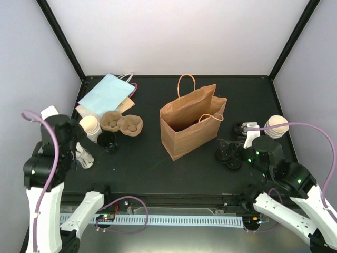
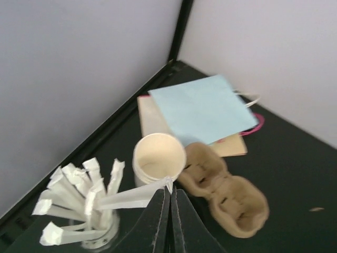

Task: Pack the takeout coffee

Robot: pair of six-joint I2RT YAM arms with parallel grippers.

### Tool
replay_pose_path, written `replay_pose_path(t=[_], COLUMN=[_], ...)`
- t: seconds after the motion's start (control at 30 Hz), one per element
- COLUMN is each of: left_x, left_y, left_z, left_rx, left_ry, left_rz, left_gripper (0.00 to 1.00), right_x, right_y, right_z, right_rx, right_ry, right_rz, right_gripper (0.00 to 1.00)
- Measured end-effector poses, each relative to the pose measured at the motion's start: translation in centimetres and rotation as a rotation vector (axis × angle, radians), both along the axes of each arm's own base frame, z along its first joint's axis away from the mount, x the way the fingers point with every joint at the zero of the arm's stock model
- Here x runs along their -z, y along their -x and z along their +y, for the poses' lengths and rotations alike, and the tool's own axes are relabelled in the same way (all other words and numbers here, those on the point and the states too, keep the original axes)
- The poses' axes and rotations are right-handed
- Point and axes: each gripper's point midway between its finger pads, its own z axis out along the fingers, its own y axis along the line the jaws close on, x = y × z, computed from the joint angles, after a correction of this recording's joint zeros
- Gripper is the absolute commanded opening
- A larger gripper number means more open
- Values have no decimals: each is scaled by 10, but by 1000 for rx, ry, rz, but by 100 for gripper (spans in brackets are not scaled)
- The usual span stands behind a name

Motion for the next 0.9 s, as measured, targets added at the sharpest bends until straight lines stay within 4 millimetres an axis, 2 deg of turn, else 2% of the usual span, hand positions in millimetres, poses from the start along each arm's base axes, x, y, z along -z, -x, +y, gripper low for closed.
replay_pose_path(t=[0.13, 0.3, 0.53, 0.73, 0.8, 0.9], left_x=[-25, -49, -65, -78, -87, -105], left_y=[9, 9, 2, 2, 3, 5], left_z=[-14, -29, -50, -59, -67, -92], left_rx=[96, 196, 308, 361, 409, 551], left_ry=[35, 55, 95, 114, 129, 166], left_rz=[-142, -254, -323, -370, -406, -490], left_gripper=[2, 2, 2, 2, 2, 2], right_x=[0, 0, 0, 1, 1, 2], right_y=[0, 0, -1, -1, -2, -2], right_z=[0, 0, -1, -1, -1, -1], right_rx=[0, 3, 7, 10, 12, 11], right_ry=[0, 2, 4, 7, 10, 15], right_rz=[0, -1, -2, -2, -1, -2], right_gripper=[100, 100, 100, 100, 100, 100])
